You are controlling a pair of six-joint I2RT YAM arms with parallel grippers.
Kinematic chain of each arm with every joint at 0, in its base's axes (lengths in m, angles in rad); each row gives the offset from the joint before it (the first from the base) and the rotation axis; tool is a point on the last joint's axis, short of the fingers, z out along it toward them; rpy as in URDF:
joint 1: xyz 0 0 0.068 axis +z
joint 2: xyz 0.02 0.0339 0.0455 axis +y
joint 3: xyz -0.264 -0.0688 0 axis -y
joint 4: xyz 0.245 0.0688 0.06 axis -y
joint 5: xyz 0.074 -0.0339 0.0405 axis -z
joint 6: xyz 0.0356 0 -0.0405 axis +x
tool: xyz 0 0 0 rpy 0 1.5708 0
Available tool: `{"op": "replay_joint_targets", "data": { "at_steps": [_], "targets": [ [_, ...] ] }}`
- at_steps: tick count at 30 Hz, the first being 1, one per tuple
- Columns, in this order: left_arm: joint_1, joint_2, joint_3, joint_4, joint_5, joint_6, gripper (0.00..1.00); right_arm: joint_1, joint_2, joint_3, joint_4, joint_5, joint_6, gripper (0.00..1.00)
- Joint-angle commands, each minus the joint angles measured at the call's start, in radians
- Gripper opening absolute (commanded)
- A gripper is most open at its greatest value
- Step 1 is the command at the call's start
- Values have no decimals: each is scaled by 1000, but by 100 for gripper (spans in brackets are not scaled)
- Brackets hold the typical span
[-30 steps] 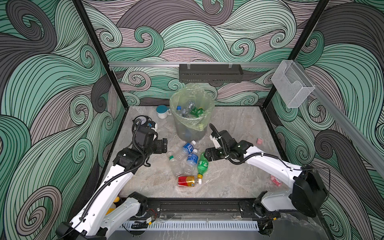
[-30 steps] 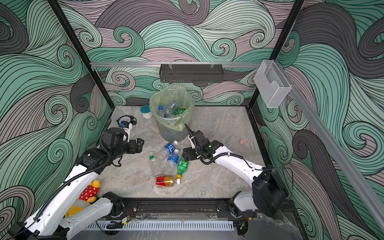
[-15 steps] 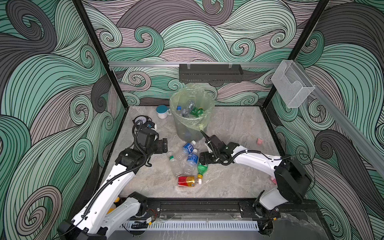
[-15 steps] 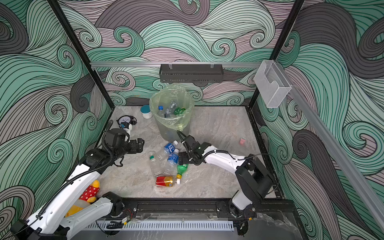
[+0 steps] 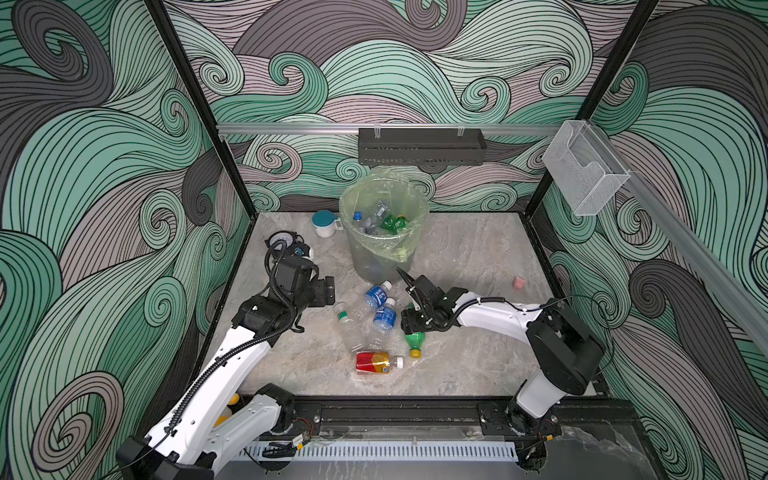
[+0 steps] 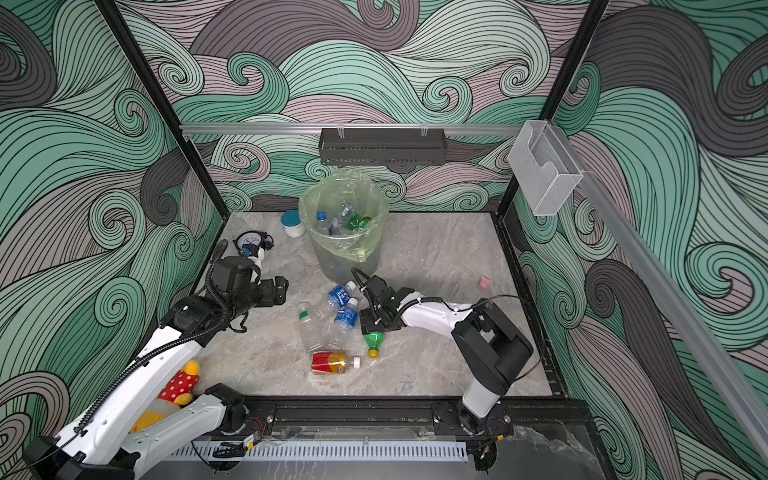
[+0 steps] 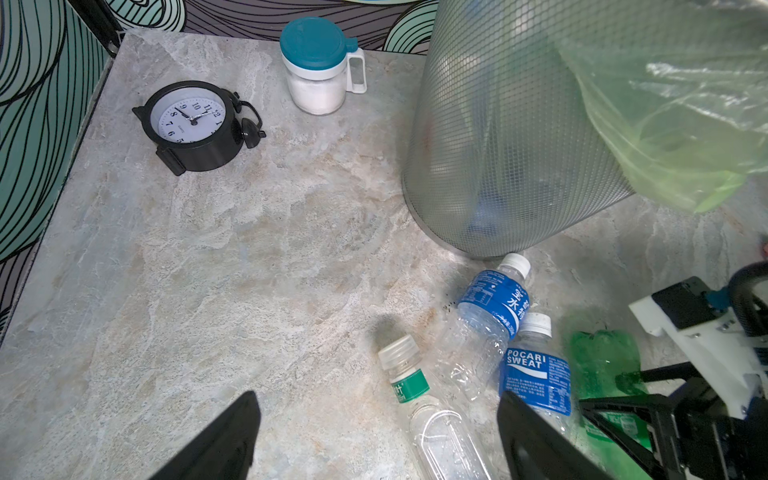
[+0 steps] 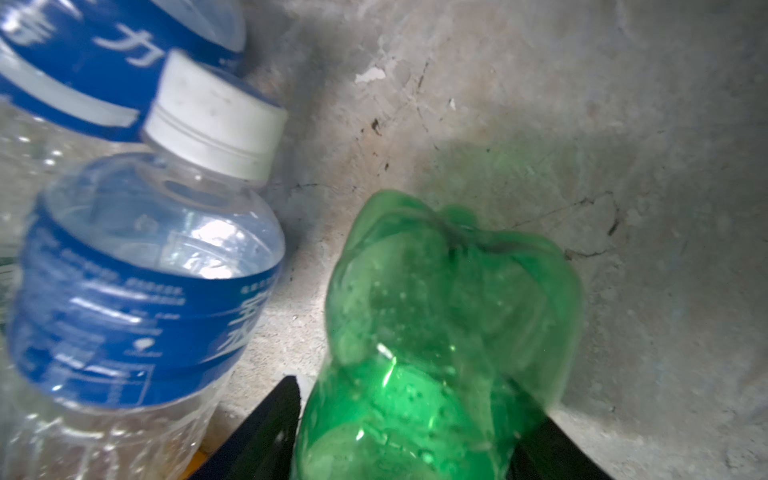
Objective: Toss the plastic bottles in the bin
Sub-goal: 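Grasp the large green soda bottle with the right gripper while left withdraws, then lift the green soda bottle with the right gripper and drop it into the bin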
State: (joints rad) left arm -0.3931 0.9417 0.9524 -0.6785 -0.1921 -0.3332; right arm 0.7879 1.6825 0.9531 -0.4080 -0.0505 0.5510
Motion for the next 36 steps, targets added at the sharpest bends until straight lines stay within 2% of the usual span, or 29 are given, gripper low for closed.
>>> {"op": "replay_joint_targets", "data": {
  "at_steps": [1, 7, 10, 13, 22, 36],
  "targets": [
    [12, 14, 17, 2, -13, -10, 91, 5, 23, 3, -37, 51, -4, 68],
    [12, 32, 24, 17, -8, -10, 91, 2, 17, 7, -50, 75, -28, 60],
    [11, 46, 27, 23, -9, -15, 91, -3, 3, 16, -70, 90, -55, 51],
    [11, 58, 30, 27, -18, -29, 91, -13, -24, 16, -81, 98, -78, 48],
    [12, 75, 27, 28, -13, -36, 91, -86, -172, 8, -113, 78, -188, 48],
    [12, 93, 32, 19, -19, -46, 97, -121, -456, 24, -166, 63, -353, 49]
  ]
}}
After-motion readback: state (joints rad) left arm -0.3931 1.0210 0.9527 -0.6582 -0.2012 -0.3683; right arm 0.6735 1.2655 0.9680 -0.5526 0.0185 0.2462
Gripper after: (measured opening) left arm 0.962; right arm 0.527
